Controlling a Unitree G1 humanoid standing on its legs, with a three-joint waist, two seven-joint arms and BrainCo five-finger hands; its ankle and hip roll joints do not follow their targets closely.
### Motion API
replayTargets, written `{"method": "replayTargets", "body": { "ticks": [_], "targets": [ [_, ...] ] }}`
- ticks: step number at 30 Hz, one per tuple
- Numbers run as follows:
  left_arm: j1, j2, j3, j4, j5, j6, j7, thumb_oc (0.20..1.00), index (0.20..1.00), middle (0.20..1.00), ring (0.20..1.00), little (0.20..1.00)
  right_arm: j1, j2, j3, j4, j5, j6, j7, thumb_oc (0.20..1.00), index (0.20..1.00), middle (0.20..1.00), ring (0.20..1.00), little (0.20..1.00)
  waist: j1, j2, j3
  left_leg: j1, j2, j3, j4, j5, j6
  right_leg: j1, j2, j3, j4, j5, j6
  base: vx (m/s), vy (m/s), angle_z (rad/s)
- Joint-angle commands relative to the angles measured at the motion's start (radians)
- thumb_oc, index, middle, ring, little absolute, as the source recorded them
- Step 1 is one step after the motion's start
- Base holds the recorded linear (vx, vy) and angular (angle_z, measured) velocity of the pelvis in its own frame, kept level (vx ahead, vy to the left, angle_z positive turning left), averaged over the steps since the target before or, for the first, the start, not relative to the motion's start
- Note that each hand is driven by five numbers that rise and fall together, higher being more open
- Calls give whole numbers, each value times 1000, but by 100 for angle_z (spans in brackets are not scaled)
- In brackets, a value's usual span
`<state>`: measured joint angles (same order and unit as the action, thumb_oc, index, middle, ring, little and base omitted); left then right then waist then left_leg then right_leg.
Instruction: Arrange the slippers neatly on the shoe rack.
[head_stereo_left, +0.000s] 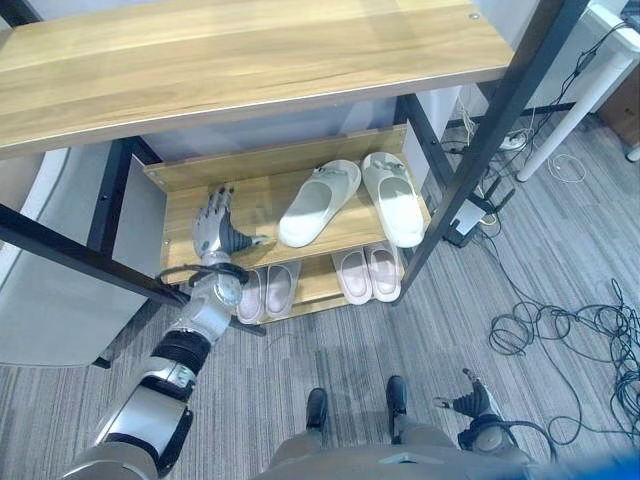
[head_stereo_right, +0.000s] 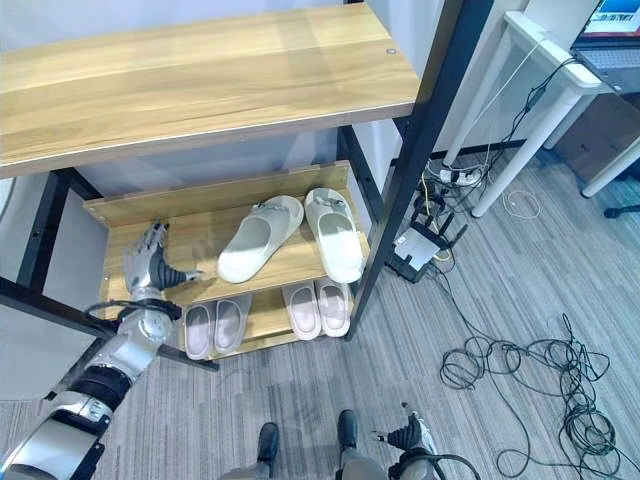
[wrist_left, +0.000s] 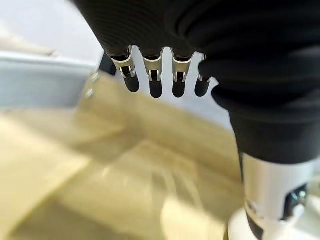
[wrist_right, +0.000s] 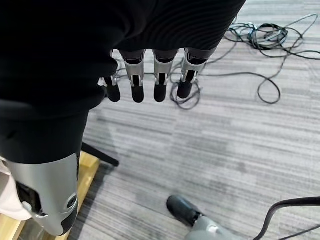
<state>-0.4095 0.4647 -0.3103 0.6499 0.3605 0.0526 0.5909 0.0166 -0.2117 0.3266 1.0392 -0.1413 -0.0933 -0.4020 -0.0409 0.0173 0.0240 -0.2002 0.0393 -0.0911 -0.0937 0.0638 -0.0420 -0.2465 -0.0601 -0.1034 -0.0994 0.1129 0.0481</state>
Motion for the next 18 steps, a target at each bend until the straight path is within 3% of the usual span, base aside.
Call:
{"method": "replayTargets", "body": {
  "ticks": [1,5,18],
  "targets": [
    [-102,41,41,2,-70,-66,-3,1000,1000,1000,1000,1000,-33,-12,2,-31,1,-7,-25,1000,1000,1000,1000,1000,-11,2,42,3,-26,-23,6,-65,0,76,-56,-54,12,-98,100,0,0,0],
    [-109,11,-7,10,-135,-118,-37,1000,1000,1000,1000,1000,-53,-12,19,-8,3,-6,-26,1000,1000,1000,1000,1000,-16,12,52,-17,-26,-20,6,-58,-1,56,-57,-48,12,-91,98,-20,4,0],
    [-189,-52,-75,83,-231,-156,-61,1000,1000,1000,1000,1000,-104,-17,38,14,16,-9,-49,1000,1000,1000,1000,1000,-35,26,84,-75,-34,-7,6,-37,-2,-6,-62,-36,12,-68,97,-11,4,-3]
  ]
}}
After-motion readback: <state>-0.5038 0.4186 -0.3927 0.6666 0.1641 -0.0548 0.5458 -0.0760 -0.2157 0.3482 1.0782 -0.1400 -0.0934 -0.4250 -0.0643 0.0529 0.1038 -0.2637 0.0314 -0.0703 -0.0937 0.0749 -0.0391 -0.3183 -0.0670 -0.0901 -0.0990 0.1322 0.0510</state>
